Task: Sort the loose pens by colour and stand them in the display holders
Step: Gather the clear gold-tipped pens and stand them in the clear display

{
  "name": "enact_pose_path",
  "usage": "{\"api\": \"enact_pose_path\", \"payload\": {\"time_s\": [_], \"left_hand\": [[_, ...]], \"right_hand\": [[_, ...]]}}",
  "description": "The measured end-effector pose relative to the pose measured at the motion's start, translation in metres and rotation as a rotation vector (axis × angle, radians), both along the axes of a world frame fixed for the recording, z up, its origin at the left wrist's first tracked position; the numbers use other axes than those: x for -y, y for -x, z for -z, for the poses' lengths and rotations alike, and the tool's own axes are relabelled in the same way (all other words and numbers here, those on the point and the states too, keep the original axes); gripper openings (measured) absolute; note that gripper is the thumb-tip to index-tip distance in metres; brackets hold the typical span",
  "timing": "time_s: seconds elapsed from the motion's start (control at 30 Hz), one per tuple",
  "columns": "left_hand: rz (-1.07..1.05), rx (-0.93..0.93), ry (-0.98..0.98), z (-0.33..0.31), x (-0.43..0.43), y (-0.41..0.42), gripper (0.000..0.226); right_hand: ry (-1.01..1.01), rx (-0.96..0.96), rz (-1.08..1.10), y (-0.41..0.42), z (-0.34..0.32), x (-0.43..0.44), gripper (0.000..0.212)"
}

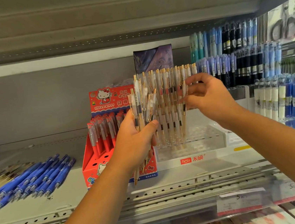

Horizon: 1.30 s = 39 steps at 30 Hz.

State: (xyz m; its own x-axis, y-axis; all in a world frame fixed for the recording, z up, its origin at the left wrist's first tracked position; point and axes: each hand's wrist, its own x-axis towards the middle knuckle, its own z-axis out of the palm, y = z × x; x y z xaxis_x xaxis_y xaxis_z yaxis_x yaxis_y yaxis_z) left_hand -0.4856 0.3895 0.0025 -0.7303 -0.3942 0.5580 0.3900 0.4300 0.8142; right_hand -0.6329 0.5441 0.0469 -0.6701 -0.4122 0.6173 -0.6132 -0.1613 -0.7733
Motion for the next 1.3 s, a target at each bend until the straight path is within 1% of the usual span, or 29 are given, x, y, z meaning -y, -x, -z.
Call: {"api": "enact_pose_path", "payload": {"time_s": [0.13, 0.27, 0.53, 0.7, 0.77, 0.87, 0.93, 1.07, 1.17, 1.23, 1.3], "left_hand": [[0.003, 0.025, 0.003, 0.0, 0.001, 0.001, 0.019], [0.0, 0.036, -0.001, 0.0, 0.0, 0.002, 0.02], [0.003, 0.038, 0.004, 0.001, 0.001, 0.002, 0.021], [0.015, 0.041, 0.005, 0.001, 0.001, 0.002, 0.022], [0.017, 0.039, 0.002, 0.001, 0.001, 0.002, 0.022], [0.018, 0.038, 0.0, 0.0, 0.001, 0.002, 0.021], [0.017, 0.039, 0.001, 0.0, 0.0, 0.002, 0.02], [0.007, 0.037, -0.006, 0.0, 0.0, 0.001, 0.016], [0.007, 0.021, -0.018, 0.0, -0.001, 0.001, 0.013], [0.011, 0.01, -0.028, 0.0, -0.001, 0.001, 0.012], [0.016, -0.002, -0.026, 0.0, -0.001, 0.0, 0.012]], "right_hand": [[0.049, -0.124, 0.116, 0.013, 0.002, -0.005, 0.037], [0.065, -0.149, 0.174, 0.022, 0.004, -0.003, 0.036], [-0.058, -0.124, 0.175, 0.029, 0.017, 0.008, 0.034], [-0.217, -0.148, 0.151, 0.029, 0.025, 0.011, 0.035], [-0.238, -0.157, 0.14, 0.03, 0.027, 0.012, 0.037], [-0.239, -0.101, 0.12, 0.033, 0.028, 0.011, 0.04], [-0.257, -0.098, 0.123, 0.033, 0.029, 0.01, 0.039], [-0.311, -0.196, 0.222, 0.032, 0.03, 0.009, 0.031], [-0.348, -0.345, 0.403, 0.027, 0.028, 0.008, 0.028], [-0.279, -0.398, 0.475, 0.02, 0.024, 0.008, 0.029], [-0.185, -0.389, 0.427, 0.009, 0.017, 0.01, 0.029]]}}
